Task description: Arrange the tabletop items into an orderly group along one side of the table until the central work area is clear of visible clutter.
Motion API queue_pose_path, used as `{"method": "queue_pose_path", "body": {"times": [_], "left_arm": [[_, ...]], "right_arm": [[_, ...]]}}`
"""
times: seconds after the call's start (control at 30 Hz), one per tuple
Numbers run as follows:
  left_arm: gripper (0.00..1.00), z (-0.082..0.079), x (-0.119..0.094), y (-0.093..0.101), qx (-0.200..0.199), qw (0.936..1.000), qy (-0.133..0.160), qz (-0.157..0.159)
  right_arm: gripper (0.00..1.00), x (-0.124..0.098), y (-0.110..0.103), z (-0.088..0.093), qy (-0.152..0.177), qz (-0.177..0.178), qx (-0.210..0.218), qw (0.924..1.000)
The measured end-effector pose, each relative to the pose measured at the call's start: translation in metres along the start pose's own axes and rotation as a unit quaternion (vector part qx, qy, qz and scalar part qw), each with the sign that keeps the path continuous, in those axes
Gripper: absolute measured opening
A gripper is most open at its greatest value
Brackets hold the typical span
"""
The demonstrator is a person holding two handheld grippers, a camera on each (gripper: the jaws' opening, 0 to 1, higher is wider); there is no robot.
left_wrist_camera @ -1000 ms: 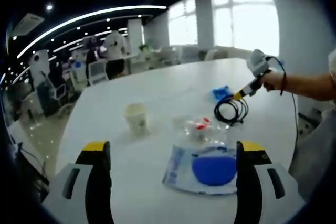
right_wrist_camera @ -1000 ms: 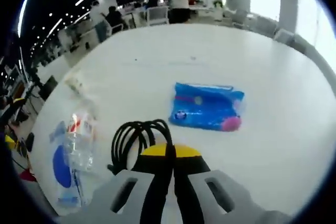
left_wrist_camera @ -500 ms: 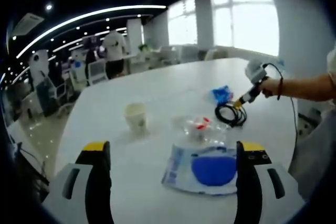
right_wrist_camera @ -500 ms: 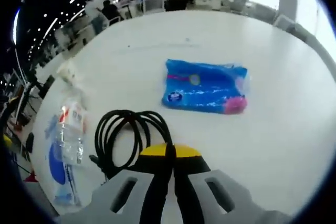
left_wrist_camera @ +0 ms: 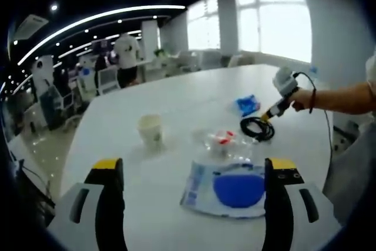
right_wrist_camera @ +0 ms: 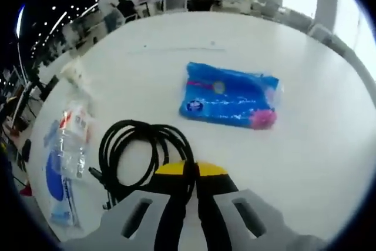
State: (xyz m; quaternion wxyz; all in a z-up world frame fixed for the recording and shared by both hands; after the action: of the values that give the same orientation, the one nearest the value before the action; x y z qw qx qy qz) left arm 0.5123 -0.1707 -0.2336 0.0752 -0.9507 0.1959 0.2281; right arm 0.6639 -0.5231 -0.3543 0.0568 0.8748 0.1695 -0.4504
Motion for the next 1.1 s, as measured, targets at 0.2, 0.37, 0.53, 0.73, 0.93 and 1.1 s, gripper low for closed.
{"method": "queue_pose_path", "body": {"times": [0.2,0.37,0.53,0.73,0.93,1.1], "left_arm": [[0.98,-0.001,0.0,0.0,-0.001,1.0,0.001,-0.001],[0.99,-0.001,0.0,0.0,-0.001,1.0,0.003,-0.001],[0.99,-0.002,-0.001,0.001,0.002,1.0,0.007,-0.001],[0.99,-0.002,-0.001,0.002,-0.002,1.0,0.006,0.002],[0.99,-0.002,-0.001,0.001,-0.003,1.0,0.004,0.002],[1.0,-0.001,-0.001,0.002,-0.004,1.0,0.002,0.003]], "right_arm": [[0.37,-0.012,0.0,-0.014,0.032,0.006,0.034,0.9989],[0.5,-0.021,-0.015,-0.019,0.041,-0.019,0.034,0.9984],[0.63,-0.028,-0.031,-0.023,0.045,-0.042,0.022,0.9978],[0.77,-0.037,-0.058,-0.032,0.045,-0.084,0.007,0.9954],[0.82,-0.043,-0.079,-0.041,0.044,-0.104,-0.013,0.9935],[0.83,-0.045,-0.097,-0.045,0.037,-0.116,-0.031,0.9921]]}}
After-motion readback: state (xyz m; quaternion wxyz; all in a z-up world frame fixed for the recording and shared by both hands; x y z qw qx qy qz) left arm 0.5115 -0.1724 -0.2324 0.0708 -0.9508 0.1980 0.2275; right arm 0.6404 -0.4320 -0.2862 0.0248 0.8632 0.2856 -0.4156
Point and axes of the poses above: the point that each gripper's makers call its tool centre point, and the gripper's own axes: x roughly forward along the fingers, y roughly to its right, z roughly out of its underside, the point moved 5 cm from there along -x, roughly backward along the fingers, and after that the axes turned 3 degrees about -y, right-handed, at the moved point
